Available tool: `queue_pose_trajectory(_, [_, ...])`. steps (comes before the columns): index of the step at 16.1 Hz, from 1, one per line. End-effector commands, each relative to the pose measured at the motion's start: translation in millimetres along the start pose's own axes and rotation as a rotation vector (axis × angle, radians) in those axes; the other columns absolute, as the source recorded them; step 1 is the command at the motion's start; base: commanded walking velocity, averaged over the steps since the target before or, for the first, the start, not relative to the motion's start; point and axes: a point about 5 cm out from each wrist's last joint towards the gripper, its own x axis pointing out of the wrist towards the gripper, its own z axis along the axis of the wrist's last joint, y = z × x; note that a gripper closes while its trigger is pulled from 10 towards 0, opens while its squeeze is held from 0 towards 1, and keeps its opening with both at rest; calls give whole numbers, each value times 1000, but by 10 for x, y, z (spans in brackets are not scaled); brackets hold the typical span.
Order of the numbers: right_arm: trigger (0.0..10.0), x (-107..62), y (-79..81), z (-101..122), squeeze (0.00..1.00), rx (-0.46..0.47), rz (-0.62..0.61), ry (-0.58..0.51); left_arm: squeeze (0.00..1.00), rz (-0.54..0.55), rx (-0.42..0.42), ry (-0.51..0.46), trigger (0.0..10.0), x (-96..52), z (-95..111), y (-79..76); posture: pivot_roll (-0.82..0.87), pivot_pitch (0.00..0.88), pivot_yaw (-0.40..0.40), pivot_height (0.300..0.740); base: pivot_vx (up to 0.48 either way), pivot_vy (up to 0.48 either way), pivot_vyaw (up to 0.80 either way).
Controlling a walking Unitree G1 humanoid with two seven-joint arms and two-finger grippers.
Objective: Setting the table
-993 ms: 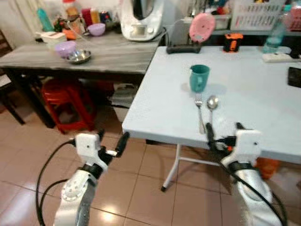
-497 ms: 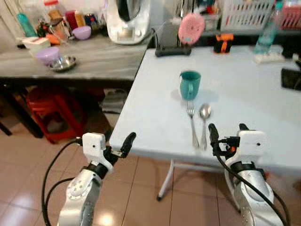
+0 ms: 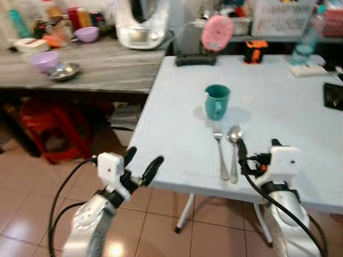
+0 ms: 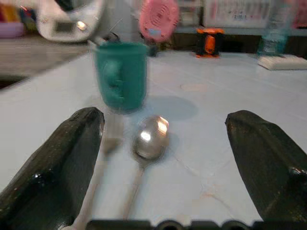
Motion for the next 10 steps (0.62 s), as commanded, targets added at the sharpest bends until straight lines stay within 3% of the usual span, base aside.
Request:
queue_pose_trajectory(1, [10000,57,24,30,0,-11,6,0,0,-49,6,5,10000,-15,33,-21,-99,0,65,740,0,0,0])
queue_pose_trajectory(5, [10000,198,54,30,0,-9,-7,39,0,-121,64,49,10000,-45,15,-31,-95,0,69,740,0,0,0])
queue_pose_trajectory(10, [10000,376,92,-104,0,22,-22,193,0,-164,88,68,10000,-68,43,-34,-88,0,79,740,0,0,0])
